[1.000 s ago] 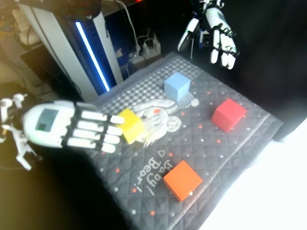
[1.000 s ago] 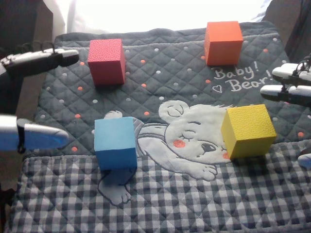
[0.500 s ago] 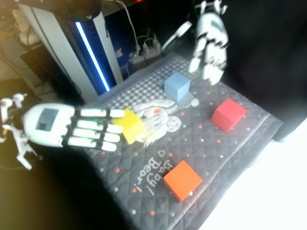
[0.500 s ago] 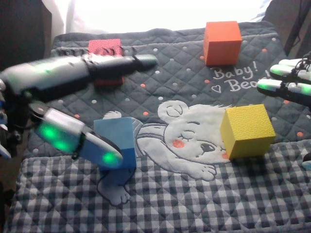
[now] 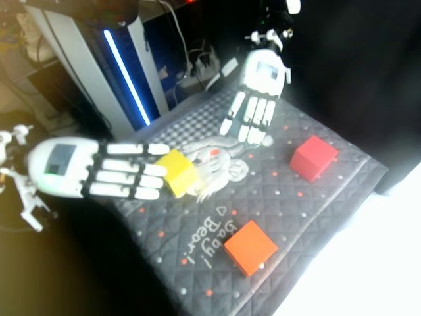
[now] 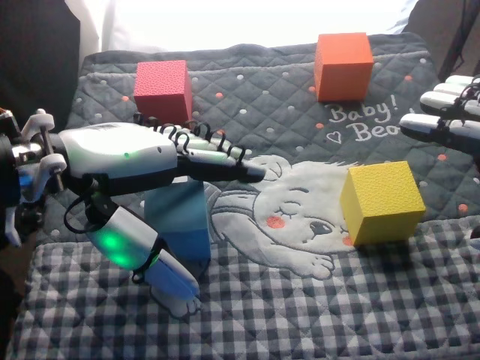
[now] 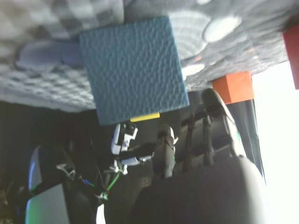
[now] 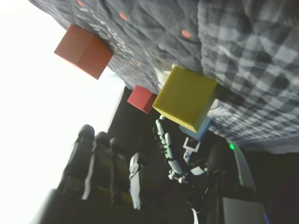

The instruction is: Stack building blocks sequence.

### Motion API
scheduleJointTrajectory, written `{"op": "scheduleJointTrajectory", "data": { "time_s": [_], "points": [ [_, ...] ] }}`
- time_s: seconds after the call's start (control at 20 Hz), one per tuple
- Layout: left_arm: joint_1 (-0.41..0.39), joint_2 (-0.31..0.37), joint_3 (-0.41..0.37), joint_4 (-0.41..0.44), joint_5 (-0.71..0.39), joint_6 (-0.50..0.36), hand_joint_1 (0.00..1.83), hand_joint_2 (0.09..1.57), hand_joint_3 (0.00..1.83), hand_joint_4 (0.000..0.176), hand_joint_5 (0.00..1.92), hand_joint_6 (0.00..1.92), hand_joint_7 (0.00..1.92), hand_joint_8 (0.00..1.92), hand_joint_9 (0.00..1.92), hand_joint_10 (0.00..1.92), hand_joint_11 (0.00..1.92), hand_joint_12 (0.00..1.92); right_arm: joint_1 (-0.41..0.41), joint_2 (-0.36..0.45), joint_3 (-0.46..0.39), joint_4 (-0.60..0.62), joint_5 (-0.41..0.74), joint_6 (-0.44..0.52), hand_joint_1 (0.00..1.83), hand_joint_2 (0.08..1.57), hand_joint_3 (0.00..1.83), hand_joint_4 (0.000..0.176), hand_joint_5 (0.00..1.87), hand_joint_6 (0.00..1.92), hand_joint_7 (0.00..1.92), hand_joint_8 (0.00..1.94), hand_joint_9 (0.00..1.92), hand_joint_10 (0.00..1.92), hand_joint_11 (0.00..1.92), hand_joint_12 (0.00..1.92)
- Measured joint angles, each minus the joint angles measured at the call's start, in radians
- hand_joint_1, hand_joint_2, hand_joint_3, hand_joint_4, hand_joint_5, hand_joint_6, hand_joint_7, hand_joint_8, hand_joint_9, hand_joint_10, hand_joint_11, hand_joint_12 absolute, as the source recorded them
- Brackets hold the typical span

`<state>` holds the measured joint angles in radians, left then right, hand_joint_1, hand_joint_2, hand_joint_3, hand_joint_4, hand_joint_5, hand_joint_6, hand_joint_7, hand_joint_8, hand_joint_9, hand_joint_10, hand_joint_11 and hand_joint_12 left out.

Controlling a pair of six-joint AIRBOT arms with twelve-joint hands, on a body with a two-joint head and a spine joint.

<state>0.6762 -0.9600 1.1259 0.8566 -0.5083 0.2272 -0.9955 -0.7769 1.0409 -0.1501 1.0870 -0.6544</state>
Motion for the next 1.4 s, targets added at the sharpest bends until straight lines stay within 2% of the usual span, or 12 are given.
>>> {"op": "scheduleJointTrajectory", "data": {
  "time_s": [0.1,0.35,0.45,0.5,0.65,0.7,0.75,0.85,1.0,1.15,1.25,1.4],
  "points": [
    [-0.012,-0.01,0.002,0.035,0.032,0.001,0.88,0.86,0.01,0.108,0.54,0.02,0.46,0.03,0.38,0.05,0.0,1.18,0.0,0.001,0.0,0.003,0.004,0.0,0.82,1.06,0.01,0.176,0.0,0.0,0.0,0.0,0.0,0.0,0.01,0.01],
    [-0.051,-0.016,0.002,0.072,0.063,0.013,1.05,0.94,0.0,0.059,0.75,0.01,0.66,0.06,0.63,0.18,0.14,1.52,0.0,0.001,0.0,0.003,0.005,0.004,0.81,1.07,0.01,0.176,0.0,0.0,0.01,0.0,0.0,0.0,0.01,0.01],
    [-0.052,-0.015,0.002,0.072,0.066,0.021,1.21,1.08,0.01,0.035,0.87,0.01,0.8,0.03,0.63,0.7,0.4,1.52,0.0,0.001,-0.001,0.003,0.006,0.005,0.81,1.08,0.01,0.176,0.0,0.0,0.0,0.0,0.01,0.0,0.01,0.01],
    [-0.058,-0.014,-0.003,0.072,0.074,0.039,1.44,1.22,0.0,0.032,0.79,0.0,0.69,1.28,0.65,1.59,0.62,1.78,0.0,0.001,-0.002,0.005,0.006,0.005,0.81,1.07,0.0,0.176,0.01,0.0,0.02,0.01,0.03,0.01,0.04,0.02],
    [-0.067,-0.014,-0.014,0.071,0.105,0.089,1.34,1.22,0.0,0.0,1.0,0.04,0.73,1.41,0.57,1.82,0.79,1.87,0.0,0.001,-0.002,0.006,0.006,0.006,0.82,1.08,0.0,0.176,0.0,0.0,0.01,0.0,0.03,0.01,0.05,0.02],
    [-0.066,-0.013,-0.014,0.069,0.108,0.089,1.34,1.22,0.0,0.0,1.0,0.04,0.73,1.41,0.57,1.82,0.79,1.87,0.0,0.001,-0.002,0.006,0.006,0.006,0.82,1.08,0.0,0.176,0.0,0.0,0.01,0.0,0.03,0.01,0.05,0.02],
    [-0.064,-0.011,-0.013,0.049,0.115,0.097,1.26,1.2,0.0,0.0,0.94,0.73,0.76,1.52,0.64,1.78,0.84,1.8,0.0,0.001,-0.002,0.008,0.006,0.006,0.83,1.08,0.0,0.176,0.0,0.0,0.01,0.0,0.03,0.0,0.04,0.02],
    [-0.057,-0.007,-0.013,0.016,0.124,0.116,1.22,1.22,0.0,0.0,0.79,1.19,0.77,1.41,0.77,1.7,0.93,1.71,0.0,0.001,-0.003,0.011,0.007,0.006,0.81,1.08,0.0,0.176,0.0,0.0,0.02,0.0,0.03,0.0,0.06,0.03],
    [-0.057,0.0,-0.013,-0.033,0.124,0.157,1.24,1.18,0.0,0.0,1.0,0.83,0.74,1.54,0.79,1.66,0.89,1.74,0.0,0.001,-0.006,0.013,0.008,0.007,0.79,1.08,0.0,0.176,0.0,0.0,0.01,0.0,0.02,0.0,0.02,0.01],
    [-0.076,0.023,-0.013,-0.092,0.108,0.178,1.37,1.24,0.02,0.0,0.78,1.58,0.64,1.62,0.73,1.92,0.84,1.92,0.0,0.001,-0.006,0.017,0.008,0.007,0.77,1.09,0.0,0.176,0.0,0.0,0.01,0.0,0.02,0.0,0.03,0.02],
    [-0.14,0.045,-0.009,-0.099,0.085,0.181,1.35,1.16,0.0,0.0,1.0,0.8,0.76,1.37,0.86,1.51,0.91,1.66,0.0,0.001,-0.006,0.016,0.008,0.007,0.79,1.1,0.01,0.176,0.01,0.0,0.03,0.01,0.0,0.0,0.01,0.01],
    [-0.218,0.048,0.02,-0.108,0.06,0.181,1.47,1.15,0.0,0.0,0.98,0.84,0.78,1.31,0.84,1.41,0.68,1.62,0.0,0.001,-0.006,0.016,0.008,0.007,0.78,1.1,0.0,0.176,0.02,0.01,0.04,0.01,0.0,0.0,0.02,0.01]
  ]
}}
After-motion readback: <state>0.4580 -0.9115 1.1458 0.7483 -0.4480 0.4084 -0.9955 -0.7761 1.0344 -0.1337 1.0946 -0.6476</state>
